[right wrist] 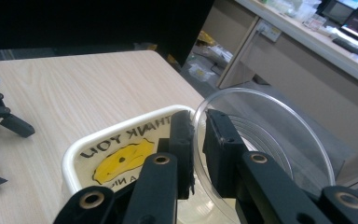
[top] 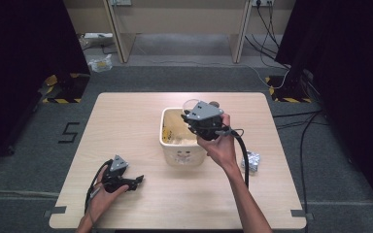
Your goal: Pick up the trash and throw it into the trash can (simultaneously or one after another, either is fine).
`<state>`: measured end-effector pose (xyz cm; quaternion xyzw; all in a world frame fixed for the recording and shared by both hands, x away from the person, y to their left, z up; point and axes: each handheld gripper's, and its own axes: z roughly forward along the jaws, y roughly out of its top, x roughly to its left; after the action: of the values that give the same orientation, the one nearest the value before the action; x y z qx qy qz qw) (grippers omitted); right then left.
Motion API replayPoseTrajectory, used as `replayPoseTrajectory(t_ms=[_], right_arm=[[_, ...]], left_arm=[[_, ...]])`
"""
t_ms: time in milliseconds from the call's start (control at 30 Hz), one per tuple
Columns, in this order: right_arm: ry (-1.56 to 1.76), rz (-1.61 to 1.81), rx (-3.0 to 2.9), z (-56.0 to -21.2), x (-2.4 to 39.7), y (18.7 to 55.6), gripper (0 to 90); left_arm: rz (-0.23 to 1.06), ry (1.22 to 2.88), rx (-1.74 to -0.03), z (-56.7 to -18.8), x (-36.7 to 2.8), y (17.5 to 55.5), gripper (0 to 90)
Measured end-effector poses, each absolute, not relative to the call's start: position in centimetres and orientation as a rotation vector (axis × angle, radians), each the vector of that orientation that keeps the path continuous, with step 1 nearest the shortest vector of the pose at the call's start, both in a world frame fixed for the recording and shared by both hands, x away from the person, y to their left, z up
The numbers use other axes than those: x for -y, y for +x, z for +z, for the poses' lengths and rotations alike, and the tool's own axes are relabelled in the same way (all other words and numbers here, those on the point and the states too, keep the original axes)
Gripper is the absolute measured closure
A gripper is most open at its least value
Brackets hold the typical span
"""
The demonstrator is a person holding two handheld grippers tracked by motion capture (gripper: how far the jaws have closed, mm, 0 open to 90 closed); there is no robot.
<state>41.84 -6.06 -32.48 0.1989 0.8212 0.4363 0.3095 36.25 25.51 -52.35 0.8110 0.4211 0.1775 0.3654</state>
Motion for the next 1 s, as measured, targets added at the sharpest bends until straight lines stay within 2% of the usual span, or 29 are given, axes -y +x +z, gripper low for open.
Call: replayPoseTrajectory(t_ms=[533, 1000], right_arm=[[0.531, 1.107, -2.298, -34.9, 3.2, 43.9, 81.2], [0.582, 1.083, -2.343, -36.7, 2.7, 44.9, 81.1]], left_arm=[[0.457, 2.088, -1.081, -52.3, -25.5, 36.3, 13.0], [0.458, 2.084, -1.082, -52.4, -25.5, 36.3, 13.0]])
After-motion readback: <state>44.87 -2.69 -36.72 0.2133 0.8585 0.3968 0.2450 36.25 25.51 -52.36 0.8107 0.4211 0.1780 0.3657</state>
